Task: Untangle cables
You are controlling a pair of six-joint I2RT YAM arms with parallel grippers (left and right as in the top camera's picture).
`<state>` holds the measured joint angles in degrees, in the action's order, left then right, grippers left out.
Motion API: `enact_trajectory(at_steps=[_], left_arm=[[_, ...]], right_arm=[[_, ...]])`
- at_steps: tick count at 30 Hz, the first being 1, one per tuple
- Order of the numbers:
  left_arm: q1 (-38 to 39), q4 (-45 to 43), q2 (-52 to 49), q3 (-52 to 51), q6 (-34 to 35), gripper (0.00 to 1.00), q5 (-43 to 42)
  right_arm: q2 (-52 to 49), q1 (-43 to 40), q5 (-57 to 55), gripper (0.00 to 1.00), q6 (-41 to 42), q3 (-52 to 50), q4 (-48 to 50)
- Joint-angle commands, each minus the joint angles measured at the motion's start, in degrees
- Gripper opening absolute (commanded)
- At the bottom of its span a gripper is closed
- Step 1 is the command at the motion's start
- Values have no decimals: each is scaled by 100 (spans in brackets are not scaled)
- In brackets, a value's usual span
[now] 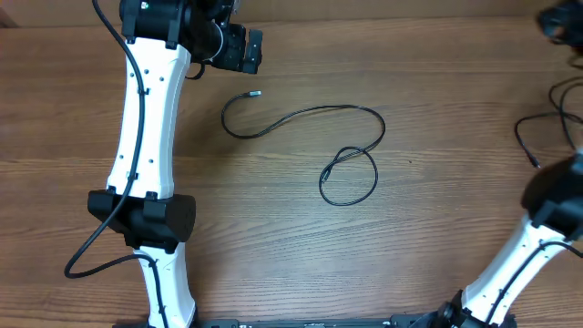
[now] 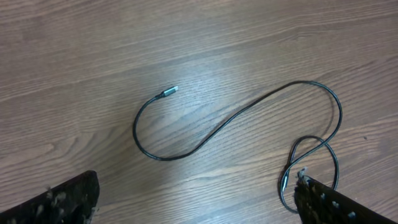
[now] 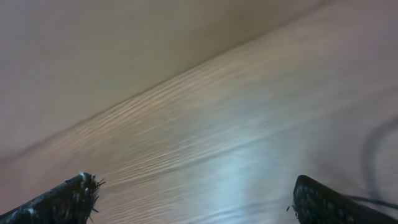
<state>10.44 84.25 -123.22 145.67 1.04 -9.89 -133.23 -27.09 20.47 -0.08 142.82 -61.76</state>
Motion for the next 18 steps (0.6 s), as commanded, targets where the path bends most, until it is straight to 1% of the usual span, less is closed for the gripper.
enact_trajectory(at_steps=[1,5,8,12,18], left_arm=[[22,59,173,101,-243,100,-68],[22,52,173,98,-284,100,-63],[20,35,173,101,-284,100,-57],[20,-153,173,101,-258,100,-17],[9,-754,173,101,284,100,0]], right_arm=[[120,398,-546,100,-256,96,-22],[120,715,-581,100,-299,-17,-44],[120,938,-219,100,-369,-17,-208],[120,1458,605,100,-852,-24,-702],[120,2636,660,100,-1869,-116,-1403]])
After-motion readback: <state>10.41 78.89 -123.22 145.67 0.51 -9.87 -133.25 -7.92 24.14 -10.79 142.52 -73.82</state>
